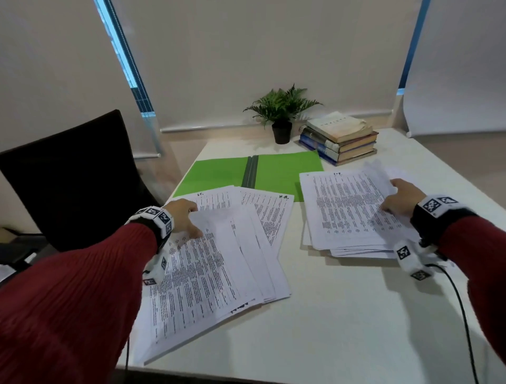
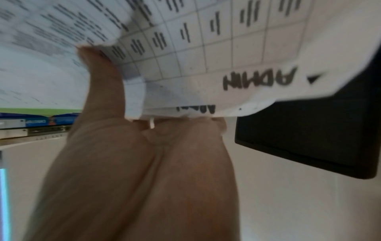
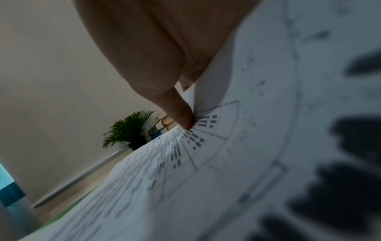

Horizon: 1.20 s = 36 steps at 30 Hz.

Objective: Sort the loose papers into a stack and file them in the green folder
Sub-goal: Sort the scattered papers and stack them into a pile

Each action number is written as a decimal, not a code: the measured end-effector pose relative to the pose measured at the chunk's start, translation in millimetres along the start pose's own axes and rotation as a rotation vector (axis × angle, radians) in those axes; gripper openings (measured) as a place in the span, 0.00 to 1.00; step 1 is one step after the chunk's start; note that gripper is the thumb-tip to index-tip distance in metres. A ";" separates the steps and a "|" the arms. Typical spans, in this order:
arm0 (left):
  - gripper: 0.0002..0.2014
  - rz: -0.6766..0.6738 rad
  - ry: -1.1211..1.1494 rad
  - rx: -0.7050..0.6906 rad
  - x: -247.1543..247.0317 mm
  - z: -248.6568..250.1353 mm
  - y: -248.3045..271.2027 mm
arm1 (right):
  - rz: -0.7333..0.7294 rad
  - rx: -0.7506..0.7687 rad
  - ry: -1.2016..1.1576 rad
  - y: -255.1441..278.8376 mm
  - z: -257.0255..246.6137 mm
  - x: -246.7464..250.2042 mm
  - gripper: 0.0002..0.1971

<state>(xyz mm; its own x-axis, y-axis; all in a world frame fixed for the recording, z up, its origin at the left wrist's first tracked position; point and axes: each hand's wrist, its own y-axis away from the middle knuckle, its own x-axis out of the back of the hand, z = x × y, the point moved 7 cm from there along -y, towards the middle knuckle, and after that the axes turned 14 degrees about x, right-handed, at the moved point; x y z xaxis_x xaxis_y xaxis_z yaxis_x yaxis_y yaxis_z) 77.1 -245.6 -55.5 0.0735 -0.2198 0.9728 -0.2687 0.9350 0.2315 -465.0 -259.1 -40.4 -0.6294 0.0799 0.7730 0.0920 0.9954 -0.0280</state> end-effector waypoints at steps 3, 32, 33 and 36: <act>0.16 0.105 0.059 -0.025 10.4 -2.6 8.1 | -0.006 -0.007 0.074 2.1 6.0 8.3 0.31; 0.32 -0.252 1.430 0.187 -45.5 11.0 125.5 | -0.141 0.309 -0.948 118.1 -129.3 -162.6 0.30; 0.31 -0.196 1.383 0.155 -43.3 21.5 128.2 | -0.166 0.320 -0.940 120.8 -132.5 -164.0 0.32; 0.26 -0.045 1.359 0.132 -36.2 45.5 127.9 | -0.241 0.393 -0.870 130.9 -143.8 -164.4 0.33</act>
<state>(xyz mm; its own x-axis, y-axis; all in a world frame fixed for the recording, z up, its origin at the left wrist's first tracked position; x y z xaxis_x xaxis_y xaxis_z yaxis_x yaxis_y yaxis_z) -3.6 -130.7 -60.6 0.9413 0.2673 0.2060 -0.3245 0.8842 0.3358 -238.5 -149.7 -80.0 -0.9606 -0.2726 0.0541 -0.2771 0.9245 -0.2619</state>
